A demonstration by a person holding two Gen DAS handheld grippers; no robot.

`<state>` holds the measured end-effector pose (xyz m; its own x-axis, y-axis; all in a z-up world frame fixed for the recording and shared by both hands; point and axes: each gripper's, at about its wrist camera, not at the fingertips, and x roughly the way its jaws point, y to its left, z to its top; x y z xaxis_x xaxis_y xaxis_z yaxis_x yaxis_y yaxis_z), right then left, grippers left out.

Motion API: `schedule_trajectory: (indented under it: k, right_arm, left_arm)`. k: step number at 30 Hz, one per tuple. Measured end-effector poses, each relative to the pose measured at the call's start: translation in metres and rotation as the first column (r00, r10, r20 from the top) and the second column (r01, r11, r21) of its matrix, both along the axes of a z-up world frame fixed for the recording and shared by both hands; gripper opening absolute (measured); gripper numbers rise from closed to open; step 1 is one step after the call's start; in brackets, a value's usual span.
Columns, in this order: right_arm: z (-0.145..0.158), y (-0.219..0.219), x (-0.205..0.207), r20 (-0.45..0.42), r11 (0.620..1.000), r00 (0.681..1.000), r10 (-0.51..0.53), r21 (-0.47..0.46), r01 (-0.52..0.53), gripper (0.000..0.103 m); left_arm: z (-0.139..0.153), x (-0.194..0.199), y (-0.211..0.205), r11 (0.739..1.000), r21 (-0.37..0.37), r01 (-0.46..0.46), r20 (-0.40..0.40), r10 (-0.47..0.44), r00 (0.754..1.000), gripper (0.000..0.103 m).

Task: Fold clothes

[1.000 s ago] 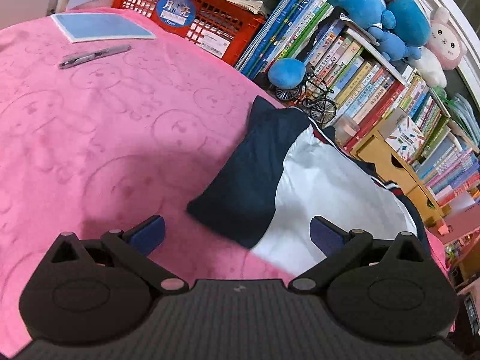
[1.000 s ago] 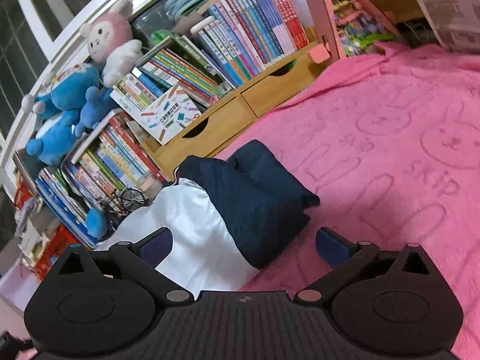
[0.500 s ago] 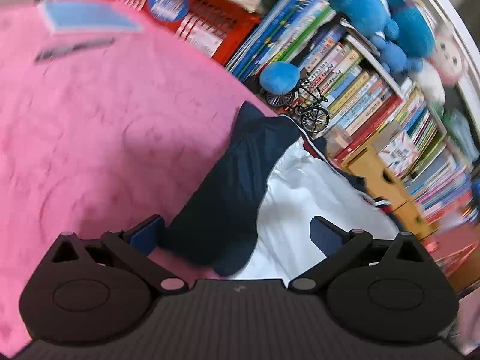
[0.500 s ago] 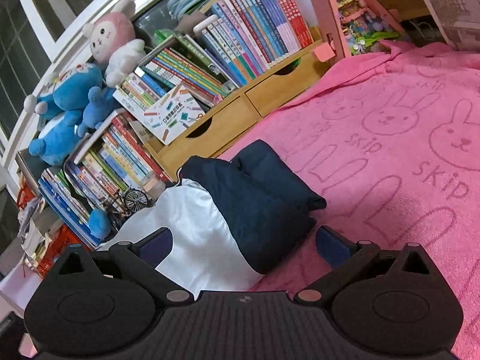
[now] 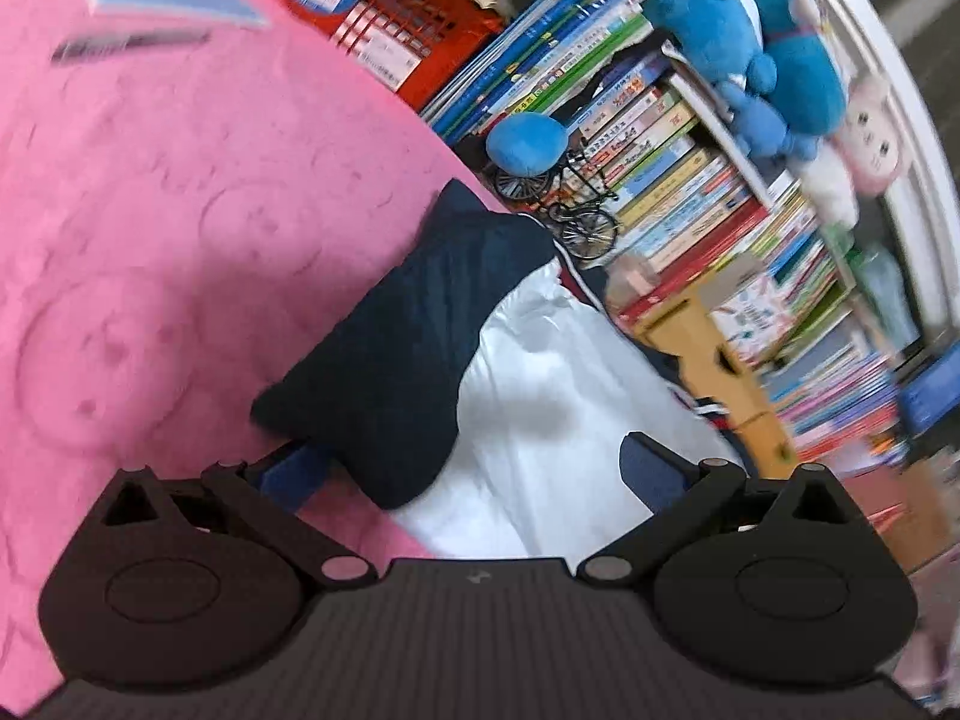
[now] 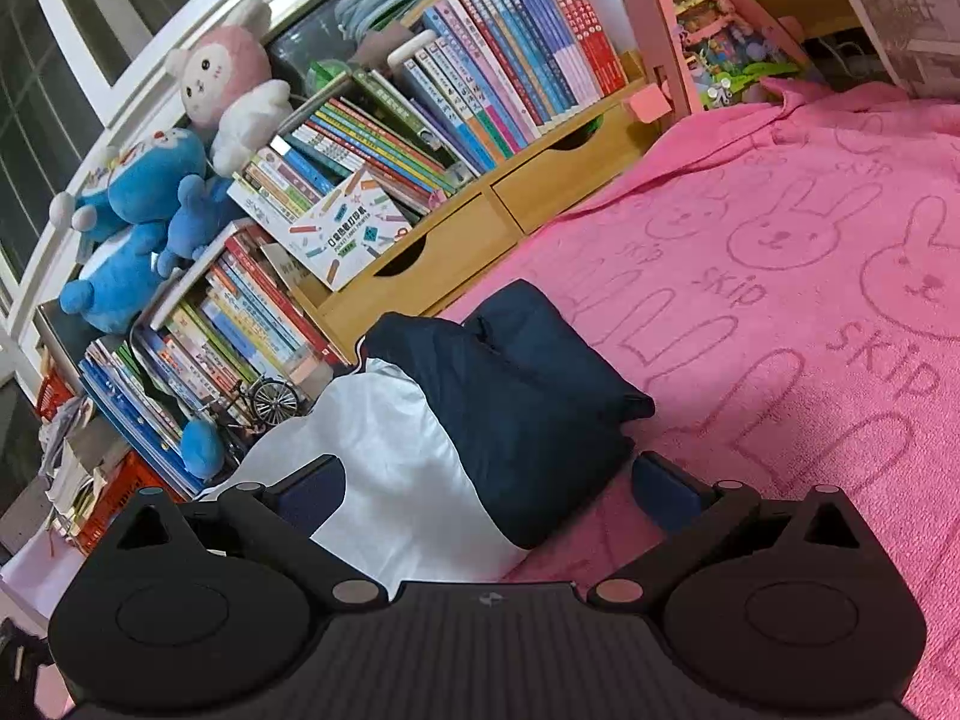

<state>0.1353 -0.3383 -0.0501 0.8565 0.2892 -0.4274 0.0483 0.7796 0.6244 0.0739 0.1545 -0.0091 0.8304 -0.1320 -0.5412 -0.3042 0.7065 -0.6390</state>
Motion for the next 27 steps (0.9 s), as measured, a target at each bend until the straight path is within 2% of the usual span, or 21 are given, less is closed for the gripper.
schedule_trajectory:
  k: [2,4,7,8,9,10,11,12,13,14,15,16,20,23,24,25,26,27]
  right_arm:
    - [0.000,-0.001,0.009,-0.015,1.000,1.000,0.006,0.023,-0.005,0.103]
    - [0.001,-0.003,0.017,-0.029,0.999,0.999,0.012,0.047,-0.010,0.103]
    - [0.002,-0.004,0.030,-0.051,0.996,0.998,0.021,0.082,-0.017,0.101]
    - [0.002,-0.005,0.034,-0.058,0.995,0.998,0.025,0.094,-0.019,0.096]
    - [0.002,-0.006,0.039,-0.065,0.994,0.997,0.028,0.106,-0.021,0.090]
    - [0.002,-0.006,0.042,-0.076,0.992,0.997,0.030,0.121,-0.021,0.081]
    - [-0.001,-0.007,0.044,-0.095,0.989,0.995,0.029,0.144,-0.015,0.044]
    - [-0.004,-0.008,0.045,-0.114,0.986,0.993,0.028,0.167,-0.008,0.018]
    - [-0.006,-0.009,0.047,-0.132,0.982,0.991,0.027,0.190,-0.001,0.017]
    - [-0.009,-0.010,0.048,-0.151,0.977,0.988,0.027,0.212,0.006,0.013]
    - [-0.009,-0.011,0.047,-0.157,0.976,0.987,0.031,0.220,0.005,0.010]
    - [-0.002,-0.009,0.040,-0.133,0.981,0.990,0.043,0.193,-0.016,0.009]
    - [0.032,-0.005,0.000,-0.071,0.985,0.993,0.099,0.149,-0.088,0.008]
    - [0.055,-0.004,-0.041,-0.004,0.987,0.988,0.153,0.051,-0.153,0.008]
    - [0.058,-0.005,-0.050,-0.007,0.986,0.986,0.164,0.013,-0.164,0.009]
    - [0.058,-0.005,-0.059,-0.013,0.984,0.984,0.176,-0.029,-0.176,0.012]
    - [0.053,-0.005,-0.065,-0.027,0.979,0.982,0.185,-0.077,-0.187,0.016]
    - [0.047,-0.004,-0.069,-0.044,0.975,0.981,0.188,-0.113,-0.192,0.022]
  left_arm:
    - [0.001,0.006,-0.006,0.998,0.056,-0.036,-0.007,0.037,0.999,0.095]
    - [0.000,0.012,-0.012,0.985,0.135,-0.105,-0.037,0.111,0.993,0.033]
    - [-0.003,0.014,-0.018,0.969,0.212,-0.128,-0.043,0.140,0.989,0.031]
    - [-0.003,0.016,-0.020,0.966,0.225,-0.127,-0.035,0.138,0.990,0.032]
    - [-0.004,0.018,-0.023,0.963,0.238,-0.125,-0.027,0.135,0.990,0.047]
    - [-0.003,0.023,-0.024,0.966,0.234,-0.111,-0.023,0.120,0.993,0.074]
    - [-0.002,0.028,-0.026,0.969,0.229,-0.097,-0.020,0.104,0.994,0.082]
    - [-0.001,0.033,-0.027,0.971,0.224,-0.083,-0.016,0.089,0.996,0.065]
    - [0.002,0.035,-0.029,0.960,0.258,-0.109,-0.053,0.127,0.991,0.029]
    - [0.003,0.035,-0.025,0.963,0.246,-0.107,-0.056,0.124,0.991,0.023]
    - [0.005,0.035,-0.022,0.967,0.233,-0.103,-0.059,0.120,0.991,0.013]
    - [0.009,0.029,-0.020,0.966,0.236,-0.102,-0.040,0.115,0.993,0.009]
    - [0.030,-0.006,-0.017,0.956,0.275,-0.104,0.058,0.092,0.994,0.006]
    - [0.045,-0.040,-0.017,0.945,0.314,-0.094,0.118,0.059,0.991,0.007]
    - [0.050,-0.051,-0.017,0.940,0.328,-0.091,0.138,0.048,0.989,0.010]
    - [0.048,-0.052,-0.018,0.931,0.358,-0.074,0.115,0.034,0.993,0.017]
    - [0.042,-0.054,-0.017,0.919,0.391,-0.040,0.074,0.012,0.997,0.020]
    - [0.033,-0.054,-0.016,0.910,0.415,-0.004,0.013,-0.001,1.000,0.026]
